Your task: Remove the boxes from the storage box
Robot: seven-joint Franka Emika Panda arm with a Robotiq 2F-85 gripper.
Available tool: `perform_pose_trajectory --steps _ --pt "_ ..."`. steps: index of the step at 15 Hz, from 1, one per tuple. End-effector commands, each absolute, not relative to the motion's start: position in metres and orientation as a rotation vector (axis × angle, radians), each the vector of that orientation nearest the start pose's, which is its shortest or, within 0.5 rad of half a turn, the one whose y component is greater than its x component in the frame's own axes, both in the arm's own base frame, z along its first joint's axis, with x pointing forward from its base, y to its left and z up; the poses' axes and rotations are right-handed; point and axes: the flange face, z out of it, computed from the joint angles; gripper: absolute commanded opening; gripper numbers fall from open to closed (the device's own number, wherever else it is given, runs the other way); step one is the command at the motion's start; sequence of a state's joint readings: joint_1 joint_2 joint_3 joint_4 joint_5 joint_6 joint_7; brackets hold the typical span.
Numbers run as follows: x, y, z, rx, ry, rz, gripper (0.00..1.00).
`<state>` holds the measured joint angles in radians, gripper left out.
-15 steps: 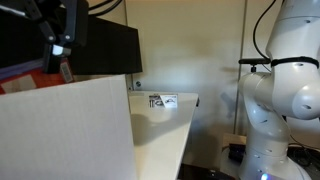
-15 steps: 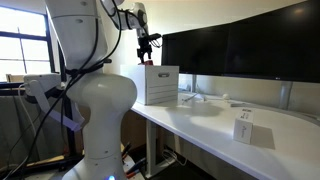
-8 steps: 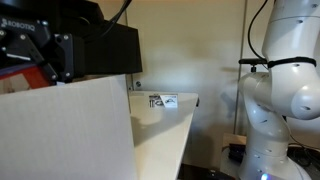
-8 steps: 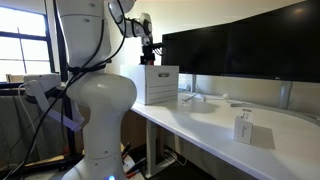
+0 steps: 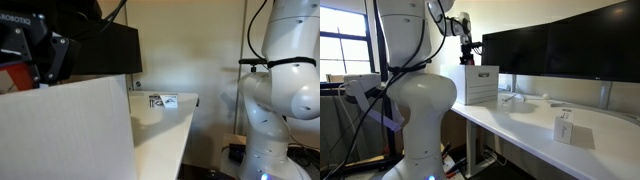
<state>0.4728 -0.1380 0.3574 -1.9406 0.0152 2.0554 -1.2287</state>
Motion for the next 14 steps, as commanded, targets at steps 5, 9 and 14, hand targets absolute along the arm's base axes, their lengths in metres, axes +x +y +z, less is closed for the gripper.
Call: perform_pose_trajectory --steps 5,9,14 --pt "0.339 0.416 0.572 1.557 2.586 0.349 0.17" --pt "0.331 0.421 0.569 1.598 2.567 0.348 0.17" --pt "0.336 0.421 0.583 1.65 2.526 0.379 0.17"
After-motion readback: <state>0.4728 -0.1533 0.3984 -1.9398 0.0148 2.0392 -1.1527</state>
